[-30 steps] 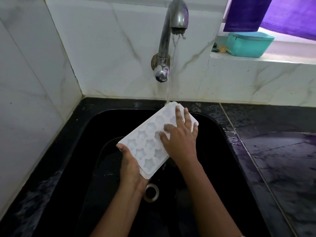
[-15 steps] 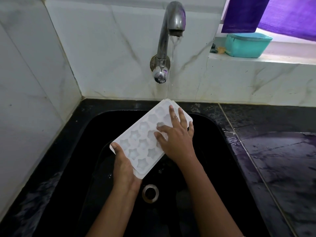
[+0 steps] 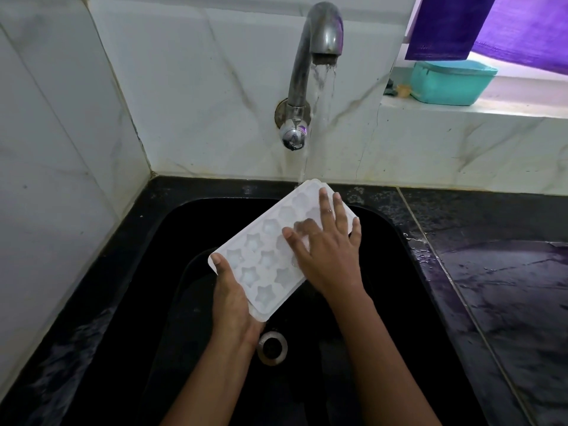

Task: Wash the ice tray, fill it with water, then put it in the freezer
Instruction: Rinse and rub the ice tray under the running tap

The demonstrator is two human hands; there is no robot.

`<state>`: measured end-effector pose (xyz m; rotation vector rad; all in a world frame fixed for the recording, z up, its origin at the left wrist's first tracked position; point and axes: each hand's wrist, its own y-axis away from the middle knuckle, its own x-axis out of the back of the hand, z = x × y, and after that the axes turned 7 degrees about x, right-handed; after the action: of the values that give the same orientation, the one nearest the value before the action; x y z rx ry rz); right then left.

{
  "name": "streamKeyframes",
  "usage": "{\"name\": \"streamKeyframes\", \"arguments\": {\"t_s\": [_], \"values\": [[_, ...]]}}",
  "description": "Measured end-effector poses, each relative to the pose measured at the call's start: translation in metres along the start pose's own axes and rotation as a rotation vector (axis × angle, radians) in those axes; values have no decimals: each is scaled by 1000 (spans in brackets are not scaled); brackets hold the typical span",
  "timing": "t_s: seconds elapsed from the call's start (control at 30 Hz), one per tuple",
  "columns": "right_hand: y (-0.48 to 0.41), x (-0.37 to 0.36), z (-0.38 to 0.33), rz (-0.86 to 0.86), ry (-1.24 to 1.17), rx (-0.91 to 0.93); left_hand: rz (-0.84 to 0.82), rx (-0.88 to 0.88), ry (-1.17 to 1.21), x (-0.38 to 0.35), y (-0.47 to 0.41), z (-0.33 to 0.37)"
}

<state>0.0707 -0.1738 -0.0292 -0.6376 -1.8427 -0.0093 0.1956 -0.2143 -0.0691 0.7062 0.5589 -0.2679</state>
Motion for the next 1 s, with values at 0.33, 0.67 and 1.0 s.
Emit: {"name": "streamKeyframes", "arguments": {"t_s": [0.33,0.67,1.0], "values": [[1,-7,-3,-84,10,55,16,-18,24,2,-2,2],[2,-3,-4,-127,8,54,8,11,73,2,-2,5],[1,-2,-9,-145,31,68,-29,23,91,0,2,5]]}}
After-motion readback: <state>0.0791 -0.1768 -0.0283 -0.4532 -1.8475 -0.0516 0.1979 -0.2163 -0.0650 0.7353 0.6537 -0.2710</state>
